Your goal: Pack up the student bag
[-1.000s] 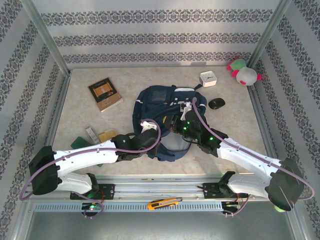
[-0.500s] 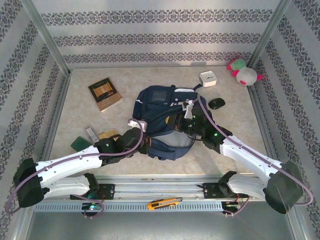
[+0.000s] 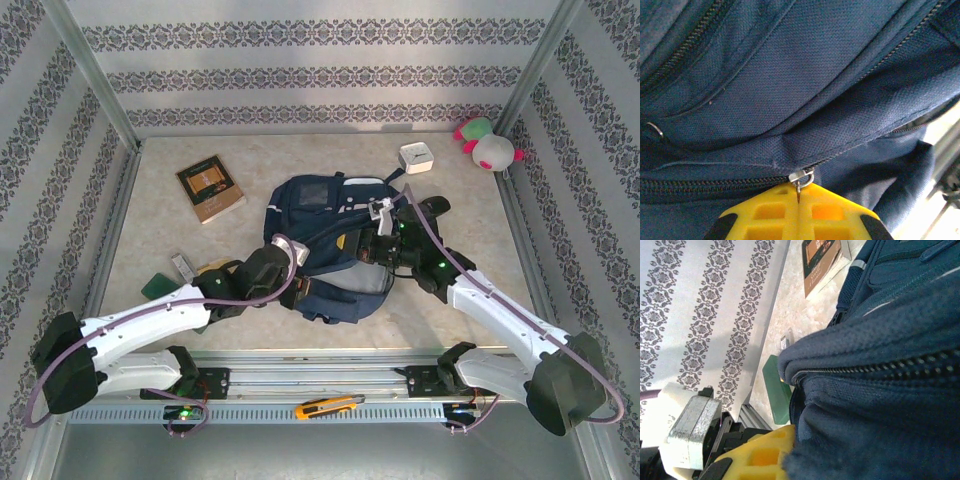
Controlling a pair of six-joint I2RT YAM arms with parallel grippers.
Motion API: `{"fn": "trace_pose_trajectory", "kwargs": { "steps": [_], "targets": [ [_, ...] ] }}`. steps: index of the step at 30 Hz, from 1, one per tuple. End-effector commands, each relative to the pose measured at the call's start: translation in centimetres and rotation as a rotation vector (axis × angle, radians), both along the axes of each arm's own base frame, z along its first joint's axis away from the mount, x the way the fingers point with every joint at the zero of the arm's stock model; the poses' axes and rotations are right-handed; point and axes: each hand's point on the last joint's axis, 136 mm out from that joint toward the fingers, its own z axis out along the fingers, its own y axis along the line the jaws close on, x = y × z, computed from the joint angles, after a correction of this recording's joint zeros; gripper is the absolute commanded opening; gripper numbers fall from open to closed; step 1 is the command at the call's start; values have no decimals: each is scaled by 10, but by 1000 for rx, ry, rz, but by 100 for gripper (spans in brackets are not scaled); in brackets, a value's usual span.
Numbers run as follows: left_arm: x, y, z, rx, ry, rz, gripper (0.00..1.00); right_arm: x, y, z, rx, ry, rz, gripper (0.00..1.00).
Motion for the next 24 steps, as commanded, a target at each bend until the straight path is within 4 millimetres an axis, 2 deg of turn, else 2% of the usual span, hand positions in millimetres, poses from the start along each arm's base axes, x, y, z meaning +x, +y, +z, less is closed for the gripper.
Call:
{"fn": "trace_pose_trajectory", "kwargs": {
  "steps": [1, 3, 5, 8, 13, 19, 22, 24],
  "targets": [
    [4, -13, 8, -189, 104, 39, 0, -13, 11, 30, 48, -106, 118, 0],
    [12, -26, 24, -362, 160, 116, 0, -14, 15, 21, 11, -122, 124, 0],
    [16, -33, 31, -476, 225, 181, 0, -16, 18, 13, -35, -145, 127, 0],
    [15, -36, 28, -543, 319, 236, 0, -15, 16, 4, -78, -174, 123, 0],
    [8, -37, 27, -621, 400, 265, 0, -23, 12, 1, -142, -294, 148, 0],
    [-5, -33, 17, -652, 435, 229, 0, -22, -8, -5, -147, -315, 102, 0],
    [-14, -30, 10, -549, 400, 138, 0, -21, -15, -11, -127, -281, 107, 0],
    [-19, -23, 4, -397, 341, 77, 0, -22, -16, -13, -115, -262, 123, 0]
  ]
}}
